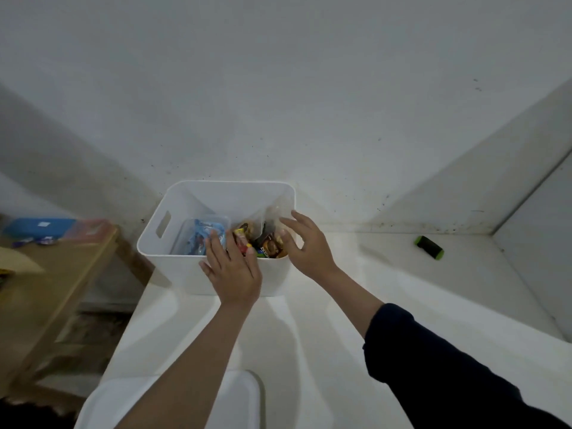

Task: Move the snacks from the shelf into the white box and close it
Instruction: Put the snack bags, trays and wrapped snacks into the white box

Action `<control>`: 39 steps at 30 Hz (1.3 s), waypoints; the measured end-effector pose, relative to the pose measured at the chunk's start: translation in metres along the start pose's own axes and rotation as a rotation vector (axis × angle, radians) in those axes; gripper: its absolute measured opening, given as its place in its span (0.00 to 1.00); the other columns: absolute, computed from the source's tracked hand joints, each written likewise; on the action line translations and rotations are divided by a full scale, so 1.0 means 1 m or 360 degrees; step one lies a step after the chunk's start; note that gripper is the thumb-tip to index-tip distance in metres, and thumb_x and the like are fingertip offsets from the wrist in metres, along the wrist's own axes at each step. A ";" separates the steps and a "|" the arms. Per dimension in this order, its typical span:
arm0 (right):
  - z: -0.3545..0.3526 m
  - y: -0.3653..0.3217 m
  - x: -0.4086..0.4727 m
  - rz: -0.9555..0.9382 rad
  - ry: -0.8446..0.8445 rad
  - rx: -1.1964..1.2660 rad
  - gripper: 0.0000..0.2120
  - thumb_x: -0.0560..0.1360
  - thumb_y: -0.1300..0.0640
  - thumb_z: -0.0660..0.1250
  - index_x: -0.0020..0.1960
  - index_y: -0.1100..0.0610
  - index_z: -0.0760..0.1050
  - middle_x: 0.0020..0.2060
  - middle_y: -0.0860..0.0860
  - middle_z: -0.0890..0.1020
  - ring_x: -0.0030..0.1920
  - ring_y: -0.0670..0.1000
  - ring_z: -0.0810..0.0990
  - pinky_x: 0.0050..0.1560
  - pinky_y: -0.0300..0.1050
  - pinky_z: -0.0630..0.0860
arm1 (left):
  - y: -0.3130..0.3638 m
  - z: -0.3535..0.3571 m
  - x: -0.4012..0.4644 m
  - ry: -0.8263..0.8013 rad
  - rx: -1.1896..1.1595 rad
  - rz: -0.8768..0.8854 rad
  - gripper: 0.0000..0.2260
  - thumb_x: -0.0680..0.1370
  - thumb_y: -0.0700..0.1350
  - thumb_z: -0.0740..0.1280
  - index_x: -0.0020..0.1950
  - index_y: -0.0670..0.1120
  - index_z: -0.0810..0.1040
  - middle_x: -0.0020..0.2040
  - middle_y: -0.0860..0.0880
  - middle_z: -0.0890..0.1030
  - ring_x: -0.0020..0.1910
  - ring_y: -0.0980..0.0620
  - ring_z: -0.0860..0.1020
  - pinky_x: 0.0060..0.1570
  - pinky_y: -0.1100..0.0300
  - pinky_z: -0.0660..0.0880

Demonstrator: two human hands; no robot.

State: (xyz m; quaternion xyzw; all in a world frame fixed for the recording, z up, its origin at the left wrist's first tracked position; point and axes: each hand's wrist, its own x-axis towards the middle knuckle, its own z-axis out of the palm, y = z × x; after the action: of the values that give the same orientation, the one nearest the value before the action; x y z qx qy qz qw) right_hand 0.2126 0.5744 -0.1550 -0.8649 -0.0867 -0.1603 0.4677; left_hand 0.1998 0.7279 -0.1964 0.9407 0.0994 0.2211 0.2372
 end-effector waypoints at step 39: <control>-0.100 0.180 -0.031 0.0509 0.0190 -0.0392 0.12 0.76 0.63 0.61 0.58 0.59 0.77 0.49 0.59 0.77 0.48 0.59 0.78 0.50 0.52 0.76 | 0.012 0.098 -0.174 -0.0935 0.0521 0.0083 0.40 0.73 0.65 0.47 0.76 0.39 0.57 0.77 0.39 0.54 0.77 0.41 0.53 0.67 0.32 0.55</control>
State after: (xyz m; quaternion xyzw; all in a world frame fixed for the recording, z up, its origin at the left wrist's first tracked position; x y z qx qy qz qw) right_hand 0.2183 0.3919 -0.2550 -0.9072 0.0998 -0.1442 0.3823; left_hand 0.0931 0.6271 -0.3320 0.9921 0.0370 -0.0726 0.0958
